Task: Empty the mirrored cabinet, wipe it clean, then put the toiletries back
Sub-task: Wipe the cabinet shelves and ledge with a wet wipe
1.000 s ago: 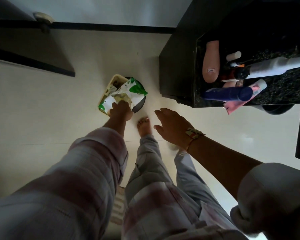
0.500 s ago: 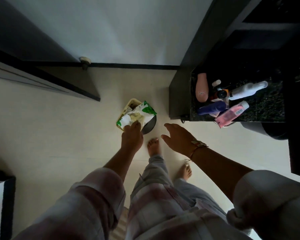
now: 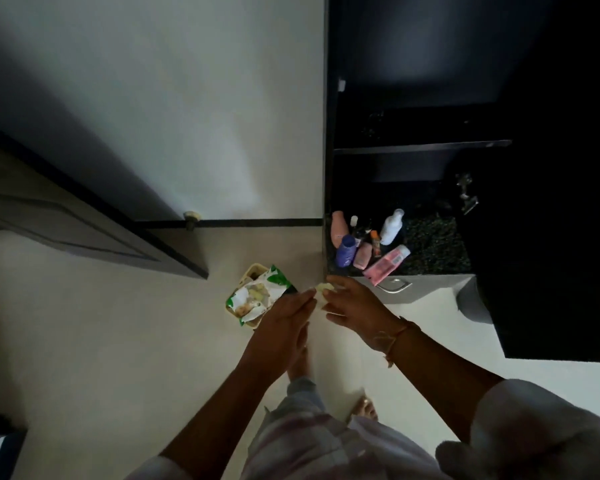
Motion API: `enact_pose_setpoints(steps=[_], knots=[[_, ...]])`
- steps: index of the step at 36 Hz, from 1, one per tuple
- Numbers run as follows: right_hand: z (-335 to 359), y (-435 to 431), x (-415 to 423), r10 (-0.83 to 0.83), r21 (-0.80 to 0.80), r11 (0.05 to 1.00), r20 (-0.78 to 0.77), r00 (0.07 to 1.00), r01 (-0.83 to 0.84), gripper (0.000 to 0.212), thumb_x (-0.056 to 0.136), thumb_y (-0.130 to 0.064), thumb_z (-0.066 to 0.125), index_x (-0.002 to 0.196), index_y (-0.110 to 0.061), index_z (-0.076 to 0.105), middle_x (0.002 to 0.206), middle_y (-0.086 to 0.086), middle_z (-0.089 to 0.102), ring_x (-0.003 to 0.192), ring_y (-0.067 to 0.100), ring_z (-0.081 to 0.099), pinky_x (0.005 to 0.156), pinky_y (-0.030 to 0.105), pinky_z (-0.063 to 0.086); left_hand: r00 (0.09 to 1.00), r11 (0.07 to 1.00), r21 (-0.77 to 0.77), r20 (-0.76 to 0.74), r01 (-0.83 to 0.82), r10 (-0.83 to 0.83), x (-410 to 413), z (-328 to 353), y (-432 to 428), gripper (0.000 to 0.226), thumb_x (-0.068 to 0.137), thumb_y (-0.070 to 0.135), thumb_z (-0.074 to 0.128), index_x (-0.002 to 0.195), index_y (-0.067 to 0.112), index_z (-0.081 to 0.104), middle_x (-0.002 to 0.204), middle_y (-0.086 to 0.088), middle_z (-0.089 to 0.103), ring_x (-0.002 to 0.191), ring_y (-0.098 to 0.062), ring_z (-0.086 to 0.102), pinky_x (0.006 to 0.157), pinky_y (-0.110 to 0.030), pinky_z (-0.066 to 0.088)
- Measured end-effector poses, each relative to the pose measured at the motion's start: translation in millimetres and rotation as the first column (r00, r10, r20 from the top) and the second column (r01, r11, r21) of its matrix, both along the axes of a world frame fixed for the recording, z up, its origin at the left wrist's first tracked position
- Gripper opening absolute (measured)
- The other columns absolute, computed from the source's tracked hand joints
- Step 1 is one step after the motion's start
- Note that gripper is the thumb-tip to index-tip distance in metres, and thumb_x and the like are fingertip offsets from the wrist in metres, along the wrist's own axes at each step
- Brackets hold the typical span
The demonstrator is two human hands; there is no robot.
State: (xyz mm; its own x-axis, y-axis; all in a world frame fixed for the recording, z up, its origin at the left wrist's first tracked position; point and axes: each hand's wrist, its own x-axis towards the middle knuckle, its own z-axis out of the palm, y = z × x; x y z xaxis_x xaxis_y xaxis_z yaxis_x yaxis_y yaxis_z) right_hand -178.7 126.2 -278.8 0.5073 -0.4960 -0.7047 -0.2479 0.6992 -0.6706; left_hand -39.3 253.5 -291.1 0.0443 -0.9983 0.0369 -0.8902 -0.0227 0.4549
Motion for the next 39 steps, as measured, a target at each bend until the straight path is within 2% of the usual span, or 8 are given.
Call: enact_pose_setpoints(steps=[7,10,14,17,20,26,35,39], knots=[[26.8,11.5,-57.9,-0.195,-0.002,0.980,0.104,0.975,0.197,0.023,0.091,-0.006,0.062,0.114,-0.005,0.063,0.113,0.014,0.068,0.100,0.022,0.065,0.086,0.032,0.055,0.967,0.977,-0.084,-0.184,-0.195,0.178,-62.8,40.9,-8.2,0.034,0.088,0.006,0.056,0.120,0.015,0.061,0.134,0.006,0.052,0.125,-0.003,0.043,0.110,-0.008,0.022],[37.8,17.0,-75.6,-0.266,-0.002,0.963,0.159,0.951,0.269,0.017,0.090,-0.002,0.062,0.107,-0.006,0.066,0.109,0.014,0.070,0.097,0.020,0.067,0.084,0.030,0.056,0.742,0.889,0.045,-0.533,-0.455,0.407,-92.5,57.7,-16.3,0.013,0.093,0.018,0.048,0.101,0.023,0.057,0.103,0.005,0.062,0.101,-0.014,0.059,0.092,-0.018,0.044],[54.7,22.7,-97.3,-0.308,-0.020,0.947,0.217,0.926,0.320,0.020,0.090,0.000,0.061,0.110,-0.002,0.064,0.106,0.013,0.071,0.091,0.018,0.069,0.073,0.024,0.056,0.356,0.838,0.275,-0.810,-0.472,0.466,-119.3,81.4,-33.9,0.008,0.095,0.017,0.060,0.100,0.014,0.055,0.095,-0.001,0.066,0.083,-0.008,0.069,0.070,-0.028,0.058],[65.1,24.1,-113.3,-0.303,-0.082,0.941,0.231,0.925,0.328,0.020,0.090,0.001,0.060,0.110,0.001,0.064,0.104,0.017,0.071,0.086,0.017,0.069,0.072,0.024,0.057,0.295,0.841,0.321,-0.832,-0.436,0.470,-132.2,91.0,-42.9,0.016,0.091,0.011,0.063,0.105,0.008,0.055,0.097,-0.007,0.068,0.078,-0.006,0.070,0.065,-0.021,0.057],[72.2,24.6,-128.2,-0.317,-0.112,0.930,0.231,0.920,0.349,0.022,0.091,0.000,0.060,0.113,0.000,0.063,0.105,0.016,0.070,0.085,0.014,0.068,0.070,0.023,0.054,0.255,0.835,0.373,-0.831,-0.405,0.494,-140.9,92.5,-47.2,0.011,0.088,0.012,0.068,0.099,0.010,0.063,0.101,-0.018,0.070,0.094,-0.030,0.069,0.082,-0.040,0.058],[84.4,24.7,-148.2,-0.352,-0.089,0.919,0.247,0.903,0.383,0.016,0.093,-0.007,0.060,0.106,-0.012,0.067,0.090,0.002,0.072,0.079,0.010,0.062,0.072,0.025,0.048,-0.084,0.805,0.506,-0.858,-0.310,0.507,-155.2,103.1,-50.4,0.024,0.091,0.007,0.062,0.111,-0.005,0.063,0.111,-0.021,0.068,0.096,-0.028,0.067,0.078,-0.031,0.058],[89.3,21.0,-158.0,-0.420,-0.043,0.896,0.246,0.874,0.442,0.020,0.095,-0.006,0.057,0.114,-0.010,0.061,0.103,0.009,0.066,0.086,0.016,0.062,0.075,0.026,0.052,-0.195,0.834,0.514,-0.855,-0.200,0.480,-163.0,110.1,-56.9,0.033,0.094,0.010,0.056,0.127,0.007,0.058,0.124,-0.016,0.064,0.104,-0.023,0.063,0.086,-0.031,0.053],[88.1,19.1,-157.0,-0.406,-0.260,0.863,0.155,0.900,0.434,0.013,0.091,-0.002,0.061,0.101,-0.010,0.058,0.108,0.015,0.062,0.090,0.022,0.062,0.076,0.033,0.054,-0.262,0.846,0.504,-0.852,-0.176,0.453,-163.9,109.5,-61.8,0.034,0.095,0.006,0.055,0.128,0.011,0.058,0.125,-0.016,0.064,0.111,-0.028,0.062,0.085,-0.033,0.056]])
